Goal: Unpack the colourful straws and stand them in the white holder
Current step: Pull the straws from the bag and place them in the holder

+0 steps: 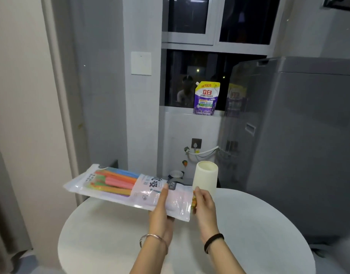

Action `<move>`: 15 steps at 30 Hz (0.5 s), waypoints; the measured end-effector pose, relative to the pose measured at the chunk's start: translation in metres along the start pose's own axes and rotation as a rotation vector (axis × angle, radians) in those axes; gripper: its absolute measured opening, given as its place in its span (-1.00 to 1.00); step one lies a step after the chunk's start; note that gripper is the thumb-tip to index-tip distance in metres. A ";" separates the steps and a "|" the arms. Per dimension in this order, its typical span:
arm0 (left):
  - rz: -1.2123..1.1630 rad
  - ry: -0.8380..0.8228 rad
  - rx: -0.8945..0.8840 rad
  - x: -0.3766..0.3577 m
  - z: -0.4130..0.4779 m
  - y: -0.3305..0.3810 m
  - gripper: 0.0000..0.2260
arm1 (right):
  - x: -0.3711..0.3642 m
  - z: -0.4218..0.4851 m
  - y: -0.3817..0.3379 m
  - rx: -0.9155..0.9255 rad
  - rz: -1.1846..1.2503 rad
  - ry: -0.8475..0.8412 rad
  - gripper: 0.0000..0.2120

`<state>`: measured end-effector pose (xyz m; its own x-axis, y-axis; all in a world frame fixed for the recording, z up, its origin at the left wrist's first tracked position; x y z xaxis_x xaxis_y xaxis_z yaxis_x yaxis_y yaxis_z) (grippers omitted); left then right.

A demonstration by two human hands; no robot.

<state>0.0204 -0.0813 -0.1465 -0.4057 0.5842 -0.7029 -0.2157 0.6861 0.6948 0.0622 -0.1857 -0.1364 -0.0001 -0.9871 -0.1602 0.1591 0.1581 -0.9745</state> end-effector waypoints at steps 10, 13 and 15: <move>-0.120 -0.017 0.132 0.010 0.003 -0.009 -0.60 | 0.006 0.002 0.002 0.192 -0.187 -0.203 -0.72; -0.181 0.005 0.125 0.015 0.005 -0.005 -0.56 | 0.012 0.002 0.000 0.232 -0.243 -0.231 -0.79; -0.227 0.029 0.139 0.020 0.006 0.000 -0.54 | 0.019 0.005 -0.003 0.246 -0.236 -0.207 -0.81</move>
<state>0.0176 -0.0673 -0.1617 -0.3869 0.3971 -0.8323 -0.1805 0.8525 0.4906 0.0662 -0.2054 -0.1356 0.1299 -0.9838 0.1236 0.4102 -0.0602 -0.9100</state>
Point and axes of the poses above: each hand's wrist, its own z-axis towards the middle knuckle, its own x-axis out of the back of the hand, y = z × x, the point moved 3 cm from there along z, towards the middle knuckle, and after that the axes turned 3 degrees about x, right-handed, at the moved point
